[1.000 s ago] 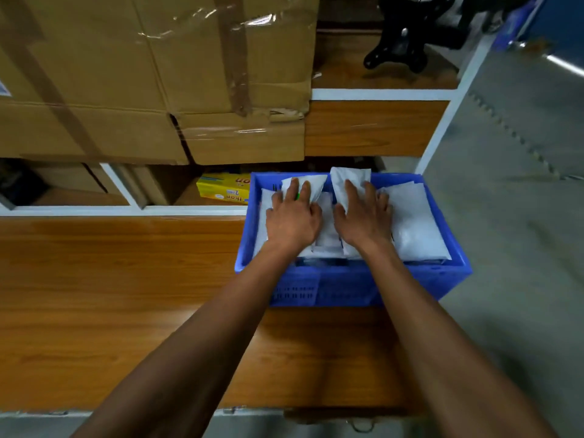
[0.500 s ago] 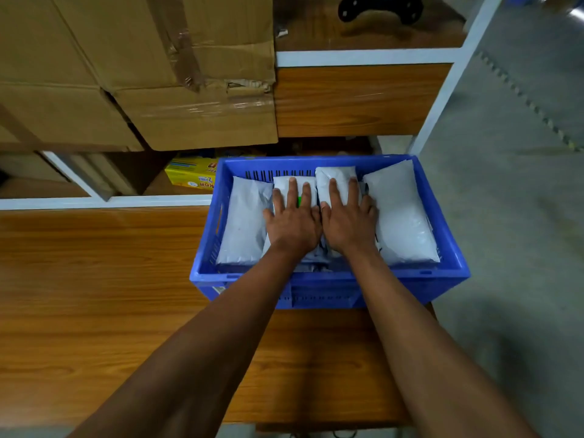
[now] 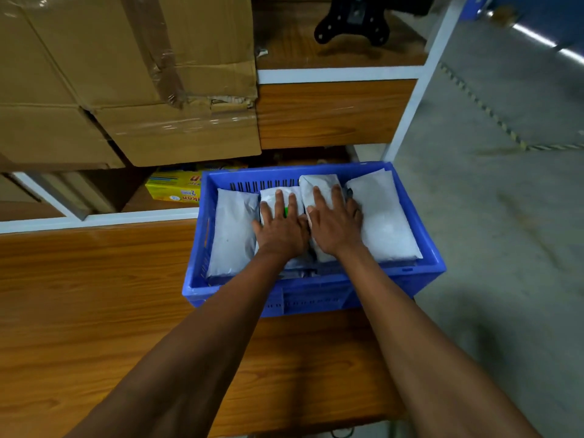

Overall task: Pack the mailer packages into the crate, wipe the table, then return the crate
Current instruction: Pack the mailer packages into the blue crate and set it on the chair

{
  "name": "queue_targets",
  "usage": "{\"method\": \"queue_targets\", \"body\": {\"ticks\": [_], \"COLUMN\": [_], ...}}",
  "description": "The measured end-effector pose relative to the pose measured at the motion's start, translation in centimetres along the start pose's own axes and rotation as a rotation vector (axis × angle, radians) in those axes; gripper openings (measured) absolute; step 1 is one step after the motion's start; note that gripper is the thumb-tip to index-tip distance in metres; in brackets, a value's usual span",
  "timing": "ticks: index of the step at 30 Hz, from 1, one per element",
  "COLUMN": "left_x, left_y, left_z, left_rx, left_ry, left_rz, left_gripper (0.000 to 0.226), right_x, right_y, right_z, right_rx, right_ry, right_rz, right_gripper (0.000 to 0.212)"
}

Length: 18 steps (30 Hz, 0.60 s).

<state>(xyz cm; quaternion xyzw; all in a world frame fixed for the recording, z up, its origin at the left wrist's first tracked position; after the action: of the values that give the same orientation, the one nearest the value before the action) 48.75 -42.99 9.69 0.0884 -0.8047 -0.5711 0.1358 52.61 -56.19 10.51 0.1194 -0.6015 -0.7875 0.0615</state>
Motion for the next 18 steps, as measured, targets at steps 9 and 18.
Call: {"method": "queue_targets", "body": {"ticks": [9, 18], "left_x": [2.3, 2.0], "left_y": [1.5, 3.7], "left_z": [-1.9, -3.1], "left_rx": [-0.07, -0.047], "left_ry": [-0.245, -0.207], "left_rz": [-0.032, -0.049], "left_gripper": [0.068, 0.077], "right_x": [2.1, 1.3], "right_y": [2.3, 5.3], "right_z": [-1.2, -5.2], "right_rx": [0.161, 0.153], "right_ry": [-0.03, -0.052], "right_rz": [0.039, -0.037], "right_gripper": [0.061, 0.079]}}
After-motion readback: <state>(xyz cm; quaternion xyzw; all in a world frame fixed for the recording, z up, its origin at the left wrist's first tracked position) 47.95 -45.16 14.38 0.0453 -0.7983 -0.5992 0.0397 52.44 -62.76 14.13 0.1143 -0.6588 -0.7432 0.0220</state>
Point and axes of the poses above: each hand's wrist, its own x-axis away from the middle knuckle, its own y-axis out of the back of the hand, z = x × y, the point moved 4 cm from there along -x, towards the middle knuckle, and after that the axes turned 6 degrees about -z, right-handed, at the moved point
